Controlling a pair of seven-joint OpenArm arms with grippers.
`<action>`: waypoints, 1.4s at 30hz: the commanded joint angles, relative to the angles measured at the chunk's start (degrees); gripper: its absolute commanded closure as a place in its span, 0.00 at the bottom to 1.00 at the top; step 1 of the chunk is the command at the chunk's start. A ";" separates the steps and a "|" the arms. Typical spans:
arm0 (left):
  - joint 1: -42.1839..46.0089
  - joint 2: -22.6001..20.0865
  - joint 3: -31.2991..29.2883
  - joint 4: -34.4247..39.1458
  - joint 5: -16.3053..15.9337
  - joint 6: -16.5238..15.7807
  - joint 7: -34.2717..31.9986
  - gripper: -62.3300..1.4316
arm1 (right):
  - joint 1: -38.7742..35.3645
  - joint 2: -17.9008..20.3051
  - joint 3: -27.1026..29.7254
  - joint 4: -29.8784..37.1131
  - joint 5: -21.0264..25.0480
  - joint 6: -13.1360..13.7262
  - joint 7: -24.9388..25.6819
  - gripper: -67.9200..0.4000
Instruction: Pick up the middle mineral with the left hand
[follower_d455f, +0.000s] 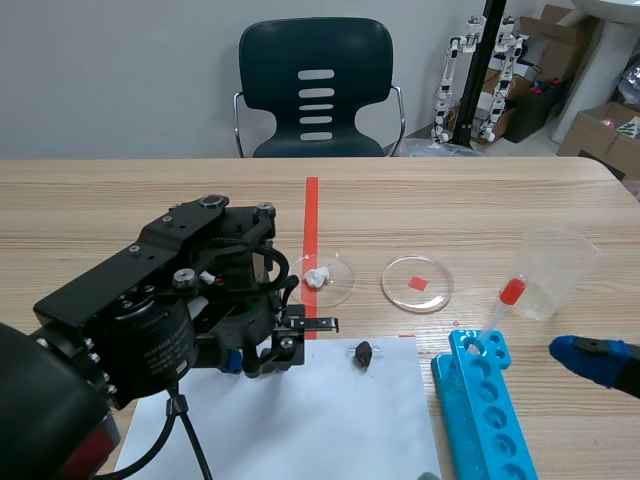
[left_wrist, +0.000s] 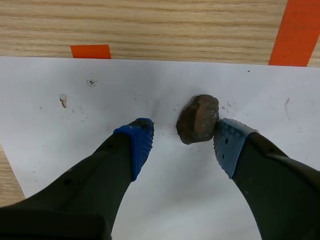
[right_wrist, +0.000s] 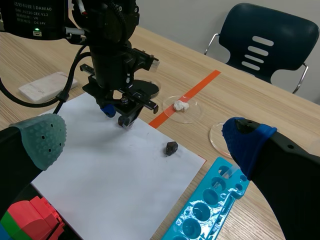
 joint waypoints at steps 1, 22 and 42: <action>-0.61 0.79 0.11 0.48 -0.02 -0.07 0.02 0.54 | 0.22 0.26 0.15 0.66 0.66 -0.02 1.05 0.00; -0.61 0.92 0.09 0.48 -0.44 -0.07 -3.37 0.53 | 0.22 0.26 0.15 0.66 0.66 -0.02 1.05 0.00; -0.63 0.94 0.11 -0.68 -1.97 -0.07 -4.39 0.53 | 0.22 0.26 0.15 0.66 0.66 -0.02 1.05 0.00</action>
